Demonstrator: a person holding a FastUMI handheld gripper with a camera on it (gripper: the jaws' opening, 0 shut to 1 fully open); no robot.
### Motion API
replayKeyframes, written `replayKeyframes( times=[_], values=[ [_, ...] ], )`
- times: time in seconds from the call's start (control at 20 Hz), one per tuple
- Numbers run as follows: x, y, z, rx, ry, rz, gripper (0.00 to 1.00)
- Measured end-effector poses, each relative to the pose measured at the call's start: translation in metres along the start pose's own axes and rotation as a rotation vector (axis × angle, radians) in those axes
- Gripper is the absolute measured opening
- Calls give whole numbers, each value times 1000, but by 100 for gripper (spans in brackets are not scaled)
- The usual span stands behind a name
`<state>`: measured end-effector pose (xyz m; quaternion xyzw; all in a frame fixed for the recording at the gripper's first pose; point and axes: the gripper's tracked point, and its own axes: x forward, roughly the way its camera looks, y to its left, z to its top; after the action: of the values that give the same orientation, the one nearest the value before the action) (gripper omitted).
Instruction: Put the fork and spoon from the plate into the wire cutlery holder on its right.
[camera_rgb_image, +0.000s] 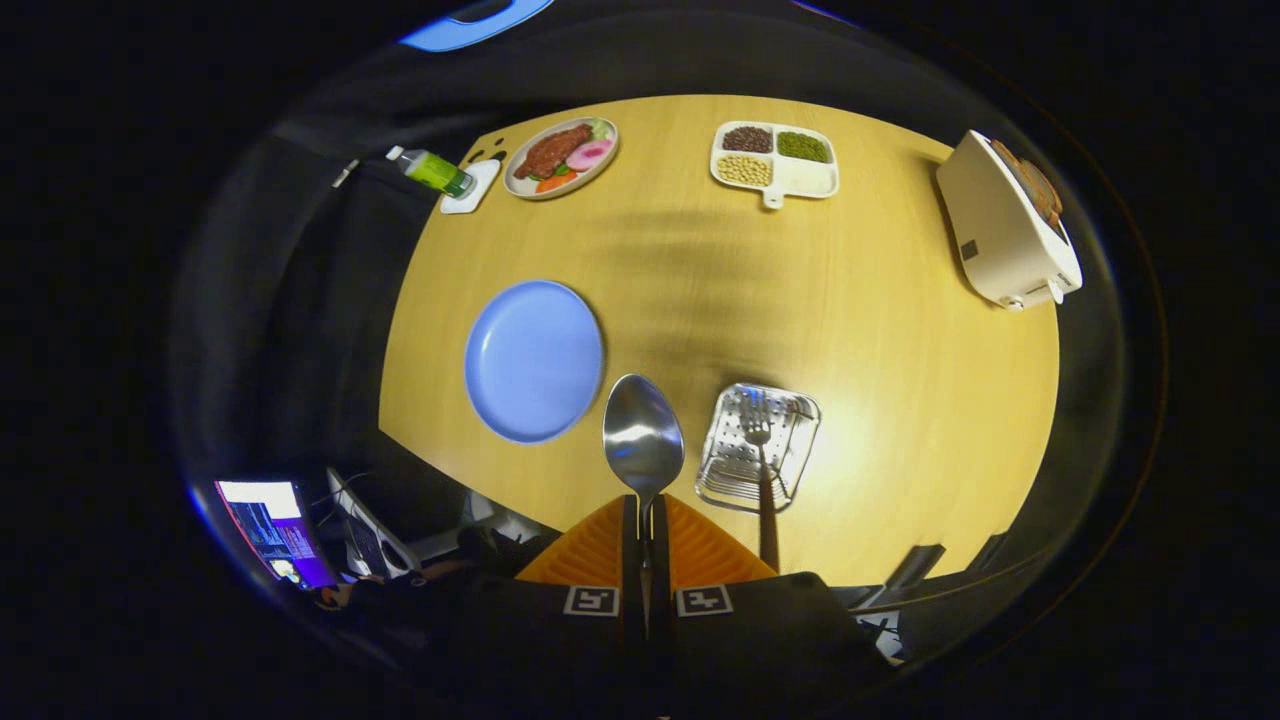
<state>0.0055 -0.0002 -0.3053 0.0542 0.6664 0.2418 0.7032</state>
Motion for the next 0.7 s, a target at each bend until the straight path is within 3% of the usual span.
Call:
replayKeyframes(
  times=[0.35,0.7],
  values=[
    [21,-57,-21,-15,268,-86,6],
    [48,-68,-11,-53,456,-130,6]
  ],
)
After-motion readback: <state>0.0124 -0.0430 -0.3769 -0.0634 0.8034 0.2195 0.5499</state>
